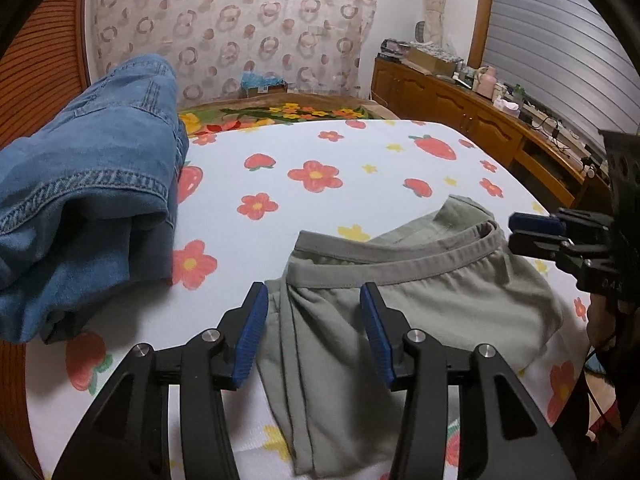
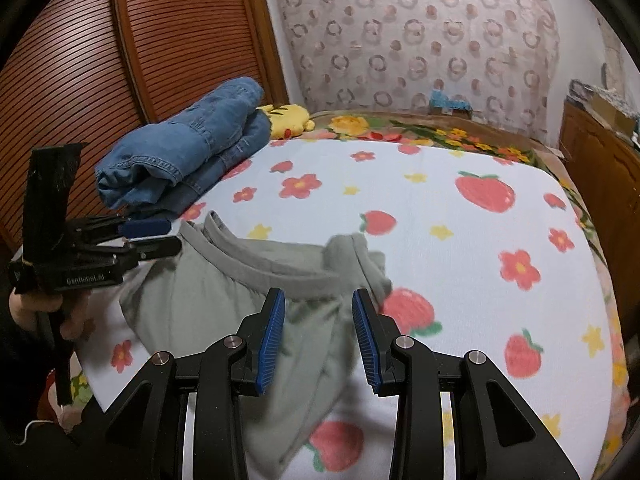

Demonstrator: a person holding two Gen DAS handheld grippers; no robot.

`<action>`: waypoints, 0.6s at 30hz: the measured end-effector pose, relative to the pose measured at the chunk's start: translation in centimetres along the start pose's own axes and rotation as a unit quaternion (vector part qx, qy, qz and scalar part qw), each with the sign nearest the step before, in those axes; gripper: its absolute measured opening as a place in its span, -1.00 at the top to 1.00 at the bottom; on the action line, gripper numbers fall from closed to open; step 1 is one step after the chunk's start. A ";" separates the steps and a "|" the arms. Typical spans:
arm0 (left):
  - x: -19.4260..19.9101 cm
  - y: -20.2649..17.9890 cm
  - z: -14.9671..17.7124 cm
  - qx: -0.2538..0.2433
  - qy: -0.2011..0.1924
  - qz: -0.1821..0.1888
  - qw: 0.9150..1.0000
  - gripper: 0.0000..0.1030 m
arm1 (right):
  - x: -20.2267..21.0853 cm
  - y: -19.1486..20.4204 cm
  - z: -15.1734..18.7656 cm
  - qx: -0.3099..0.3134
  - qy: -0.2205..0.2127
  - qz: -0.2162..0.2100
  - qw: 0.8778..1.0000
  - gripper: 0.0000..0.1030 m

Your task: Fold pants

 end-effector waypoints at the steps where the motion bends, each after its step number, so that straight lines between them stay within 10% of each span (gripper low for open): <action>1: -0.1 0.0 0.1 0.001 0.001 -0.001 1.000 0.05 | -0.5 0.0 0.0 0.004 0.007 -0.001 1.000 0.29; 14: -0.5 0.4 1.0 0.002 0.011 -0.008 1.000 0.05 | -3.1 -1.3 -0.2 -0.005 0.047 -0.019 0.999 0.31; 18: -0.5 0.6 1.2 0.005 0.013 -0.009 1.000 0.05 | -2.4 -0.7 -0.9 0.012 0.029 -0.015 0.999 0.74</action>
Point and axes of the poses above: each gripper's, at about its wrist camera, not at the fingertips, and x roughly against the way its jaws point, y to its left, z to its underside, the point moved 9 cm from there along -x, roughly the way its jaws point, and after that the axes turned 5 degrees about -z, right-handed, at the moved point
